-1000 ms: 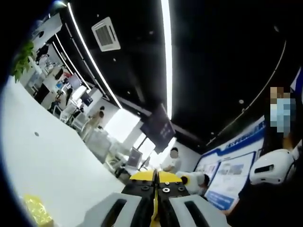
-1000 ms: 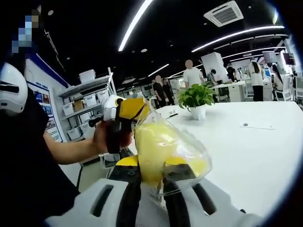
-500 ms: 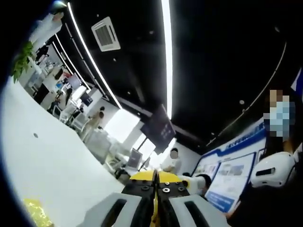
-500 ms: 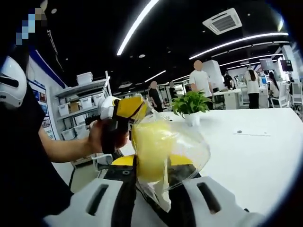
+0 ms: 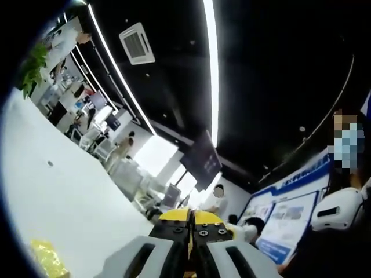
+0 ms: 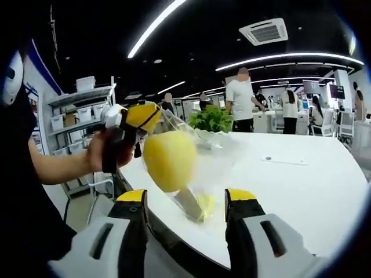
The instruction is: Compare the silicone blocks by pressing each to a similar depth, holding the contact briefly, and releasing to observe deformation and rebound differences across the visible hardness samples.
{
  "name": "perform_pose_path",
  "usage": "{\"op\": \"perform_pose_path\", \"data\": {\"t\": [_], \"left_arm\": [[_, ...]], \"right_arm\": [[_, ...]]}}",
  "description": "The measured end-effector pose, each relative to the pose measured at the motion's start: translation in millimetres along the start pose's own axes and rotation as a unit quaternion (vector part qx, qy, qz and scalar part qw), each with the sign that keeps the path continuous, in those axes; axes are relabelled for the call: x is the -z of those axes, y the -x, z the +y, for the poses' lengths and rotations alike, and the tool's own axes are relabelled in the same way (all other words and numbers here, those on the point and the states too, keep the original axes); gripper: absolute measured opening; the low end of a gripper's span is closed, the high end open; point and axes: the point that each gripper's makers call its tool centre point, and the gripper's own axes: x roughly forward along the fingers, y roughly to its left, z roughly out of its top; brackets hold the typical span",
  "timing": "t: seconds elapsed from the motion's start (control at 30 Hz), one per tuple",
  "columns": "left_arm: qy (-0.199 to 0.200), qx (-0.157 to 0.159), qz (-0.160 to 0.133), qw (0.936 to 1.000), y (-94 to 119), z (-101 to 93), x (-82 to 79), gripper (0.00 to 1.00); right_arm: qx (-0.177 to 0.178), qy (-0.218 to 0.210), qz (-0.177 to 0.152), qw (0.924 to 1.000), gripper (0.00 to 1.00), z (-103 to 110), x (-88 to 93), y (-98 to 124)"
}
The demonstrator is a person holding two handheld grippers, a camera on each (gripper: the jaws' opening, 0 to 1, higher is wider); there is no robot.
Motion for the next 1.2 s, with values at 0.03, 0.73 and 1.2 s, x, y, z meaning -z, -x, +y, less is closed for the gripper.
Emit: {"op": "perform_pose_path", "data": {"t": [0.03, 0.73, 1.2], "left_arm": [[0.001, 0.000, 0.000, 1.0000, 0.4, 0.4, -0.1, 0.00], [0.021, -0.032, -0.008, 0.9992, 11.3, 15.5, 11.9, 0.00], [0.046, -0.072, -0.011, 0.9962, 12.4, 39.1, 35.7, 0.00]], "right_arm": [[0.006, 0.000, 0.001, 1.0000, 0.53, -2.5, 2.2, 1.5], [0.173, 0.036, 0.048, 0.9831, 0.78, -66.8, 69.9, 28.3], [0.244, 0.043, 0.083, 0.9653, 0.85, -95.2, 101.6, 38.5]]}}
